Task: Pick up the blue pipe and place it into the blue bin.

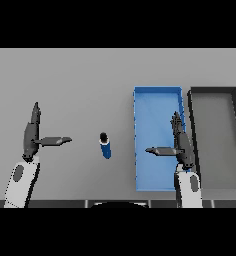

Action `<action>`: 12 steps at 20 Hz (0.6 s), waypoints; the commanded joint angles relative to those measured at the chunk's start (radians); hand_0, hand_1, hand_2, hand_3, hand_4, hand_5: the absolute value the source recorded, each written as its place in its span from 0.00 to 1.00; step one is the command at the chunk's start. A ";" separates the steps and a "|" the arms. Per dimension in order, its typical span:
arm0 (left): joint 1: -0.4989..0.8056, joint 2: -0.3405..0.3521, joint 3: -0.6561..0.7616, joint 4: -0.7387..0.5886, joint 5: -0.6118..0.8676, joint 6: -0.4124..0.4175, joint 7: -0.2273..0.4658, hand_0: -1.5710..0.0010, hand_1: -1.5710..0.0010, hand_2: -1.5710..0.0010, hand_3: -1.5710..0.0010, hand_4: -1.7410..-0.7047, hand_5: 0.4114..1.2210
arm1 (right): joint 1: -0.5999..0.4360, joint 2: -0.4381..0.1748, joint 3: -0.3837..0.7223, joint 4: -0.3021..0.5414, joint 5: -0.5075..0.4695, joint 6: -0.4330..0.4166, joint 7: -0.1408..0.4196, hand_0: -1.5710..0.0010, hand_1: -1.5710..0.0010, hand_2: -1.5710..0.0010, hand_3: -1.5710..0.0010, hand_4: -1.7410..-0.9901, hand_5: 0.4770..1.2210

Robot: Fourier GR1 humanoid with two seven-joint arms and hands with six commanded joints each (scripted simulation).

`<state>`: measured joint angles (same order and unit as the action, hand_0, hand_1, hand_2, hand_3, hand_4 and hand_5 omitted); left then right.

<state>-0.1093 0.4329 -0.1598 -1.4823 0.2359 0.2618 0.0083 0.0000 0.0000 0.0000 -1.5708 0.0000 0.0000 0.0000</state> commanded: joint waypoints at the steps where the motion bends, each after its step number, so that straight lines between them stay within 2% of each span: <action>1: 0.000 -0.001 0.000 -0.001 0.000 0.001 -0.005 1.00 1.00 1.00 1.00 0.64 0.22 | 0.000 0.000 0.000 0.000 0.000 -0.001 0.000 1.00 1.00 1.00 1.00 0.69 0.19; 6: -0.010 -0.002 -0.001 0.003 -0.002 0.002 0.000 1.00 1.00 1.00 1.00 0.64 0.22 | 0.002 -0.007 -0.004 -0.014 -0.010 0.005 0.005 1.00 1.00 1.00 1.00 0.69 0.19; 7: -0.002 0.075 -0.040 -0.011 0.001 -0.136 -0.047 1.00 1.00 1.00 1.00 0.64 0.22 | 0.036 -0.048 0.035 -0.042 0.038 0.037 -0.050 1.00 1.00 1.00 1.00 0.69 0.19; 8: 0.002 0.127 -0.055 -0.015 0.006 -0.221 -0.080 1.00 1.00 1.00 1.00 0.64 0.22 | 0.063 -0.078 0.059 -0.068 0.077 0.049 -0.074 1.00 1.00 1.00 1.00 0.69 0.19; 9: -0.001 0.166 -0.055 -0.017 0.023 -0.278 -0.080 1.00 1.00 1.00 1.00 0.64 0.22 | 0.081 -0.088 0.081 -0.089 0.101 0.058 -0.086 1.00 1.00 1.00 1.00 0.69 0.19; 10: 0.004 0.179 -0.064 -0.019 0.032 -0.313 -0.085 1.00 1.00 1.00 1.00 0.64 0.22 | 0.086 -0.100 0.090 -0.101 0.116 0.062 -0.073 1.00 1.00 1.00 1.00 0.69 0.19; 12: 0.008 0.206 -0.060 -0.008 0.041 -0.356 -0.096 1.00 1.00 1.00 1.00 0.64 0.22 | 0.104 -0.118 0.107 -0.127 0.147 0.062 -0.064 1.00 1.00 1.00 1.00 0.70 0.19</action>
<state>-0.1009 0.6399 -0.2196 -1.4900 0.2769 -0.0935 -0.0880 0.1044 -0.1179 0.1074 -1.6976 0.1473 0.0626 -0.0663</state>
